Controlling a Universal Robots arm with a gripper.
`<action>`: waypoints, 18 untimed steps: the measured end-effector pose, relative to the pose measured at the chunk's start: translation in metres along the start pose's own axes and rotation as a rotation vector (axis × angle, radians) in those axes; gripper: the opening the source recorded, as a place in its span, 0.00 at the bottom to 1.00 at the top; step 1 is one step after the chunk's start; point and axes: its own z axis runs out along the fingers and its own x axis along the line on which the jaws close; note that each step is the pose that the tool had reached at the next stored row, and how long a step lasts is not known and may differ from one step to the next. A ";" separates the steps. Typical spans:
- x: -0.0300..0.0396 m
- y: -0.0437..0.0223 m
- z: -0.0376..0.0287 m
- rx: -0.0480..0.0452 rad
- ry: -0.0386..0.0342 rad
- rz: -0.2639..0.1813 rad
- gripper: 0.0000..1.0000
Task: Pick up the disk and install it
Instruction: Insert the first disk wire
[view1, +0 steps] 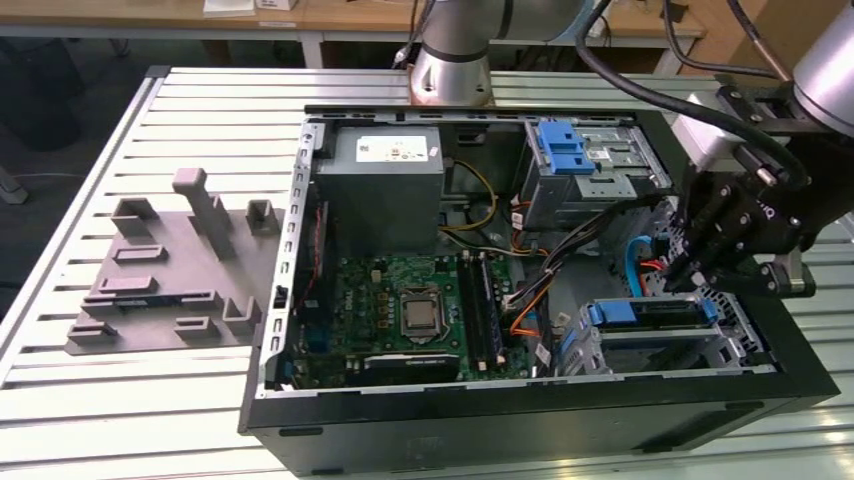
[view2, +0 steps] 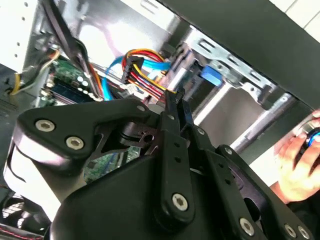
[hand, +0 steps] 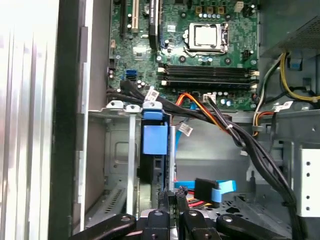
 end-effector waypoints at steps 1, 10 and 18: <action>0.0001 0.0000 0.0002 0.0000 -0.0004 0.000 0.17; 0.0024 -0.0001 0.0031 0.0000 -0.0006 0.000 0.17; 0.0041 -0.0025 0.0061 -0.0001 -0.0039 0.001 0.17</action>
